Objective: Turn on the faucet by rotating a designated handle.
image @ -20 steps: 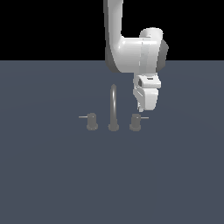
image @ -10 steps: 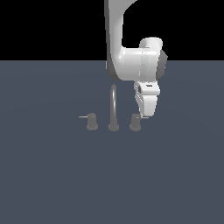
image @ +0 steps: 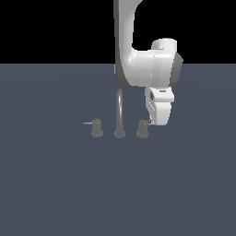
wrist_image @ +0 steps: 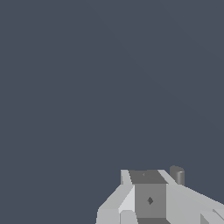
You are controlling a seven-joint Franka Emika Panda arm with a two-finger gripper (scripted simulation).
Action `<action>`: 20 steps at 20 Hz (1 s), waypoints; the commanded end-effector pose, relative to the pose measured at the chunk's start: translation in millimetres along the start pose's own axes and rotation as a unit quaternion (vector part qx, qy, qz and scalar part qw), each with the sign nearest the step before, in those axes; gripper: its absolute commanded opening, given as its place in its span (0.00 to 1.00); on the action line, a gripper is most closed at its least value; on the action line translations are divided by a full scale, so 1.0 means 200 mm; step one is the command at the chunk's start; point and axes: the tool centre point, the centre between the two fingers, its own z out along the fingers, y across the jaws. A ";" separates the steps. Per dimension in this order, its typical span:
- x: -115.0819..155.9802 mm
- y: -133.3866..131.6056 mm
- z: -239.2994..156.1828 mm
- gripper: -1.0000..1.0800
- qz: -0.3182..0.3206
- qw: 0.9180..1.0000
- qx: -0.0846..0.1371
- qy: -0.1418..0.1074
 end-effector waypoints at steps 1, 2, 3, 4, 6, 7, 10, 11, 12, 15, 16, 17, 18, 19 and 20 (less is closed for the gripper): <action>0.03 0.04 0.00 0.00 0.000 1.000 0.000 0.000; 0.04 0.06 0.00 0.00 0.000 1.000 0.000 0.000; 0.04 0.06 0.00 0.00 0.000 1.000 0.000 0.000; 0.00 0.02 0.00 0.00 -0.004 1.000 0.005 0.001; 0.00 0.05 0.00 0.00 -0.003 1.000 0.004 0.001; 0.00 0.07 0.00 0.00 -0.003 1.000 0.004 0.001; 0.00 0.11 0.00 0.00 -0.002 1.000 0.003 0.000; 0.00 0.13 0.00 0.00 -0.002 1.000 0.002 0.000; -0.01 0.15 0.00 0.00 -0.001 1.000 0.002 0.000; -0.01 0.20 0.00 0.00 0.000 1.000 0.001 0.000; -0.01 0.22 0.00 0.00 0.000 1.000 0.001 0.000; -0.01 0.23 0.00 0.00 0.000 1.000 0.000 0.000; -0.01 0.23 0.00 0.00 0.000 1.000 0.000 0.000; 0.03 0.20 0.00 0.00 0.005 1.000 0.006 0.005; 0.02 0.21 0.00 0.00 0.005 1.000 0.006 0.005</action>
